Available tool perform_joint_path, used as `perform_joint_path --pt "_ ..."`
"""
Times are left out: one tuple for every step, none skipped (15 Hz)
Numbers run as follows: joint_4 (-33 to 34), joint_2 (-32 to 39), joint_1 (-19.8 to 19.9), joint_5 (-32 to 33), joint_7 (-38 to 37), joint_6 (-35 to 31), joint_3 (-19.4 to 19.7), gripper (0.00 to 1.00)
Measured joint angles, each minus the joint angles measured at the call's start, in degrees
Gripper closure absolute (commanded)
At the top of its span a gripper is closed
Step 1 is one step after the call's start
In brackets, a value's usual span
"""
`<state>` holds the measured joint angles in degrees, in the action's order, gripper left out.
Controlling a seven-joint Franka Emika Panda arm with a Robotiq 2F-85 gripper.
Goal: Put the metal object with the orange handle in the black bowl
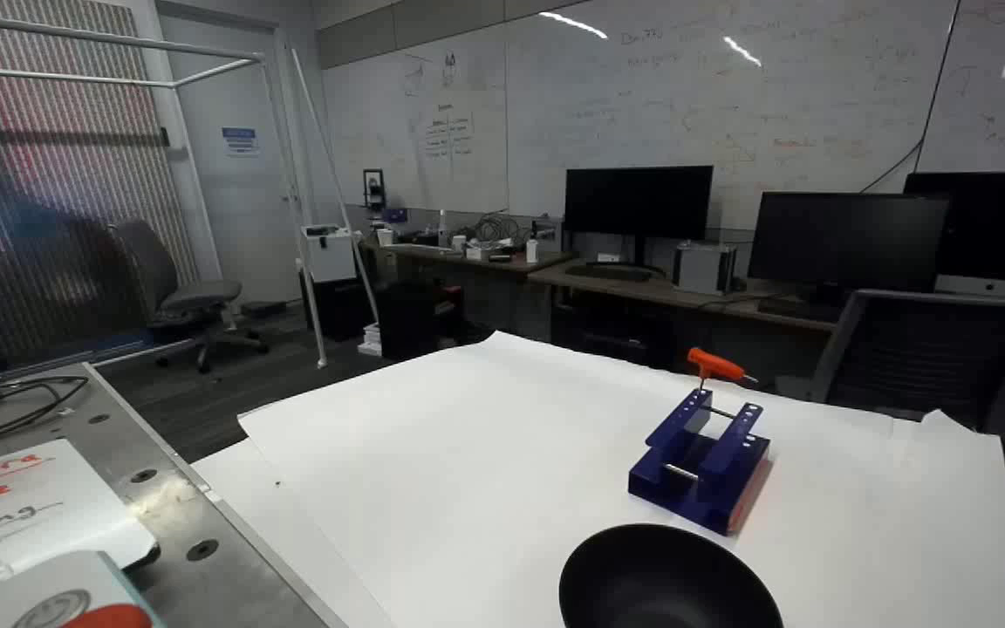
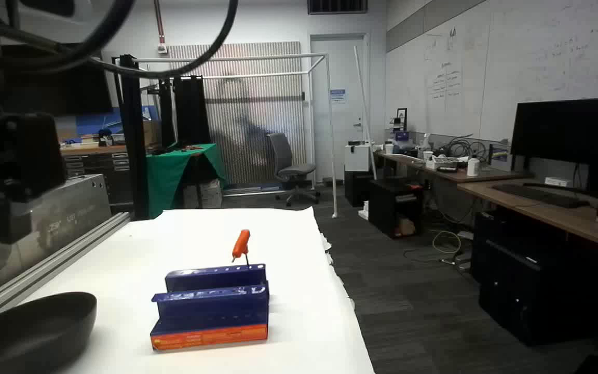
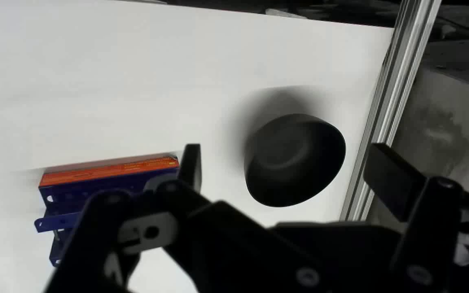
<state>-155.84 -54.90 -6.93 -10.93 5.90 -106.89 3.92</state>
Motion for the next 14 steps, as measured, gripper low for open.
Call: perform_joint_path --pt "0.16 -0.04 0.00 0.00 0.00 -0.02 0.00 0.00" --pt "0.27 -0.12 0.00 0.00 0.00 -0.02 0.00 0.00" --pt "0.28 -0.22 0.00 0.00 0.00 -0.02 0.00 0.00" --pt "0.29 -0.23 0.00 0.00 0.00 -0.02 0.00 0.00" --pt "0.29 -0.24 0.00 0.00 0.00 -0.02 0.00 0.00" --pt "0.29 -0.24 0.00 0.00 0.00 -0.02 0.00 0.00" --pt "0.29 -0.24 0.00 0.00 0.00 -0.02 0.00 0.00" --pt "0.29 -0.24 0.00 0.00 0.00 -0.02 0.00 0.00" --pt "0.29 -0.24 0.00 0.00 0.00 -0.02 0.00 0.00" --pt "0.20 -0.16 0.12 0.23 0.00 -0.07 -0.20 0.00" --pt "0.07 0.13 0.33 0.73 0.00 -0.81 -0.49 0.00" --pt "0.09 0.75 0.57 1.45 0.02 -2.12 -0.72 0.00" --pt "0.33 1.85 0.90 2.38 0.03 -4.15 -0.83 0.00" --pt "0.86 3.34 1.31 3.25 0.03 -6.33 -0.83 0.00"
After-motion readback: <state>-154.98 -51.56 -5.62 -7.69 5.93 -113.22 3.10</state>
